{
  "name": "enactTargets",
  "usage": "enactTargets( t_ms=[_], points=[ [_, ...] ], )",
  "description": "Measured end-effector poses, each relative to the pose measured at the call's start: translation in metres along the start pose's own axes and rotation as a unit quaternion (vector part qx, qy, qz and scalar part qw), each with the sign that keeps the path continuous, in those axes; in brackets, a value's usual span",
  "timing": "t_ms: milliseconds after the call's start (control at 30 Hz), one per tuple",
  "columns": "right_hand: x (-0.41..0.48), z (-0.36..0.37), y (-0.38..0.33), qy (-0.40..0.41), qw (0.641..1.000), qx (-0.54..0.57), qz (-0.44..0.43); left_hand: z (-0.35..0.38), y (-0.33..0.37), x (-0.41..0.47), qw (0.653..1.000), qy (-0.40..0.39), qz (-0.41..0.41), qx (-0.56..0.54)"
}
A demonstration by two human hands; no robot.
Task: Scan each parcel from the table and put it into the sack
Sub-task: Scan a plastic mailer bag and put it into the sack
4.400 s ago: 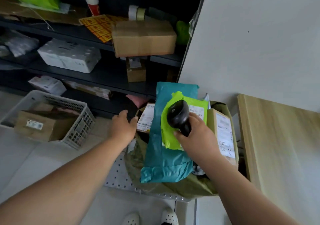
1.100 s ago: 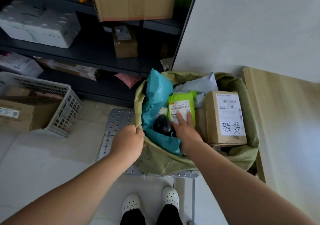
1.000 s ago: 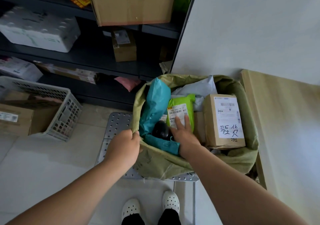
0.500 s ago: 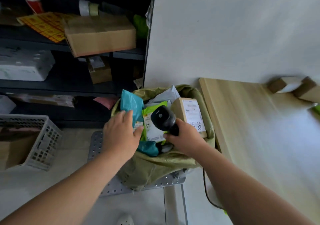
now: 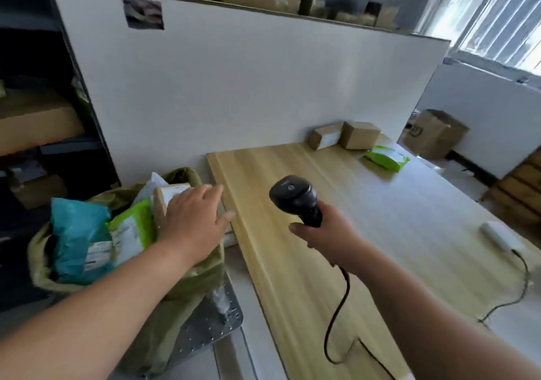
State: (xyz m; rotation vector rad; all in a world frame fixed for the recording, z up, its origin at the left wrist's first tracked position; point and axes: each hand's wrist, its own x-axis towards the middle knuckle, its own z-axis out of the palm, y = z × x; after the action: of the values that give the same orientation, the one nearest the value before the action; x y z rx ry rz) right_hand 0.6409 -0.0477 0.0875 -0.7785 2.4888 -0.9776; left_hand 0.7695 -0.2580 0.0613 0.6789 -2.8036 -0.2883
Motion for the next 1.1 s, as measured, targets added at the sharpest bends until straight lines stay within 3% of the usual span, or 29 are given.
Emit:
enactTargets(
  t_ms=[300, 467, 800, 1100],
  points=[
    [-0.106, -0.195, 0.190, 0.073, 0.995, 0.000, 0.067, 0.059, 0.262, -0.018, 0.997, -0.047, 0.061, -0.018],
    [-0.140, -0.272, 0.252, 0.112, 0.987, -0.006, 0.118, 0.070, 0.365, -0.001, 0.994, -0.057, 0.092, -0.015],
    [-0.130, -0.329, 0.317, 0.137, 0.970, 0.108, 0.167, 0.100, 0.452, 0.069, 0.994, -0.080, 0.060, -0.040],
    [-0.019, -0.371, 0.360, 0.139, 0.954, 0.187, 0.189, 0.169, 0.487, 0.196, 0.982, -0.102, -0.041, -0.151]
  ],
)
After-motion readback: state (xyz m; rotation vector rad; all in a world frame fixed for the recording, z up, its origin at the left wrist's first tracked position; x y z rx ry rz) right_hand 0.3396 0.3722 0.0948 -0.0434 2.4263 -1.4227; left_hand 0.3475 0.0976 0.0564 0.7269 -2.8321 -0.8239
